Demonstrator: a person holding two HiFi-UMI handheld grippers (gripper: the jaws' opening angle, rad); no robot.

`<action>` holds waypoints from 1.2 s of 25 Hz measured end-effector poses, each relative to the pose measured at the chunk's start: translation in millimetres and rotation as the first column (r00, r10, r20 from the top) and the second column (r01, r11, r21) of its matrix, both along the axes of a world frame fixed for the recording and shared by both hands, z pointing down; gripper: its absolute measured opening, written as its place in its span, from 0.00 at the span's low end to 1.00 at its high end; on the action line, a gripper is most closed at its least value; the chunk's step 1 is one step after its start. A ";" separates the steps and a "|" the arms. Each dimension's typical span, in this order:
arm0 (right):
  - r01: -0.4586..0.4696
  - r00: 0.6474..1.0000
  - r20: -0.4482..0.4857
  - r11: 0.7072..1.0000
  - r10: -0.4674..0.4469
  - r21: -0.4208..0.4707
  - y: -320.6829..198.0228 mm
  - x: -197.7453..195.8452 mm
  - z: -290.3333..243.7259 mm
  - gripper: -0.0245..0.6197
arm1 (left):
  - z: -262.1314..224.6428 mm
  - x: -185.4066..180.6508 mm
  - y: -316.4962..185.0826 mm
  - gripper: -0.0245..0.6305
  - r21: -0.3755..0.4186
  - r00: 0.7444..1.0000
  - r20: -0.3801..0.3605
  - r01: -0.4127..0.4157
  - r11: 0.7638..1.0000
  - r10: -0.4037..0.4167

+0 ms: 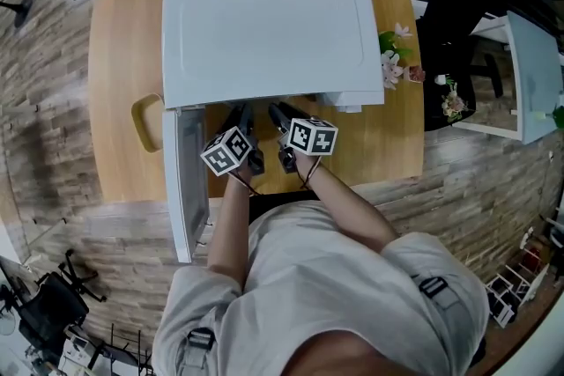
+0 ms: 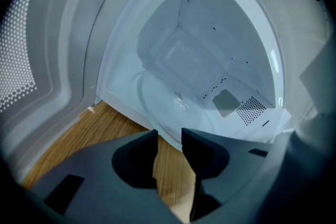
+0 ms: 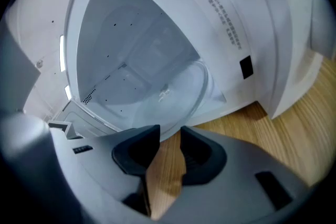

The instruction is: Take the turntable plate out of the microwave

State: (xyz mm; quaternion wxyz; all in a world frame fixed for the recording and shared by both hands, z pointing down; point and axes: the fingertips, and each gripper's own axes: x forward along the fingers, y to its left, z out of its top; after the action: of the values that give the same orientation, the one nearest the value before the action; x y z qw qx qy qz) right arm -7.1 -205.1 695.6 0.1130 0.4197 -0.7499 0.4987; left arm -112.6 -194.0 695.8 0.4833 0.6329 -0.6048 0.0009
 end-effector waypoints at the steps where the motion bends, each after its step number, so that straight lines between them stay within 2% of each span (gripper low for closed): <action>1: 0.003 1.000 -0.002 1.000 -0.003 -0.002 3.3 0.9 -0.3 0.24 | -0.5 0.8 2.9 0.27 -0.004 1.000 0.002 -0.003 1.000 0.003; 6: 0.038 0.999 -0.034 0.999 -0.039 -0.033 22.3 6.2 6.4 0.24 | 6.9 6.0 24.0 0.27 -0.043 1.000 -0.002 -0.015 0.999 0.015; 11: 0.045 0.999 -0.008 0.999 -0.045 -0.025 25.7 5.2 7.4 0.25 | 7.8 4.5 26.4 0.29 -0.026 1.000 -0.007 -0.022 0.999 0.022; 12: 0.049 0.999 0.000 0.999 -0.049 -0.018 24.3 5.7 6.7 0.27 | 7.2 3.4 24.5 0.30 -0.016 1.000 -0.023 -0.015 1.000 0.015; 14: 0.052 0.999 0.008 0.999 -0.052 0.004 18.4 8.9 5.2 0.38 | 6.2 -3.5 20.3 0.32 0.018 0.996 -0.074 0.041 0.999 -0.040; 16: 0.041 0.999 0.006 0.999 -0.041 0.021 8.4 13.7 4.7 0.40 | 6.5 -14.9 16.1 0.33 0.042 0.990 -0.103 0.106 0.994 -0.101; 18: 0.027 1.000 0.007 0.999 -0.027 0.020 -0.9 16.7 6.4 0.40 | 7.7 -20.6 10.9 0.35 0.049 0.990 -0.090 0.113 0.992 -0.108; 20: 0.023 1.000 0.008 1.000 -0.023 0.013 -6.1 17.8 9.3 0.39 | 10.2 -19.3 6.2 0.35 0.042 0.995 -0.064 0.082 0.996 -0.080; 23: 0.029 1.000 -0.004 1.000 -0.029 -0.004 -8.2 18.6 13.7 0.30 | 10.6 -17.2 1.9 0.33 0.039 0.998 -0.035 0.050 0.998 -0.048; 26: 0.040 0.999 -0.009 0.999 -0.040 -0.010 -6.3 19.9 13.6 0.29 | 8.8 -15.7 4.4 0.32 0.040 0.998 -0.041 0.048 0.998 -0.046; 30: 0.056 0.998 -0.008 0.998 -0.056 -0.009 3.1 22.4 10.1 0.30 | 4.4 -12.5 16.7 0.33 0.030 0.999 -0.008 0.033 0.999 -0.033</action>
State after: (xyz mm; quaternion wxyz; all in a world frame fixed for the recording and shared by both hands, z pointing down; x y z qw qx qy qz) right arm 15.3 -202.0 705.7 0.1319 0.4003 -0.7587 0.4968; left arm -125.1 -177.2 700.2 0.4761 0.6300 -0.6132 -0.0185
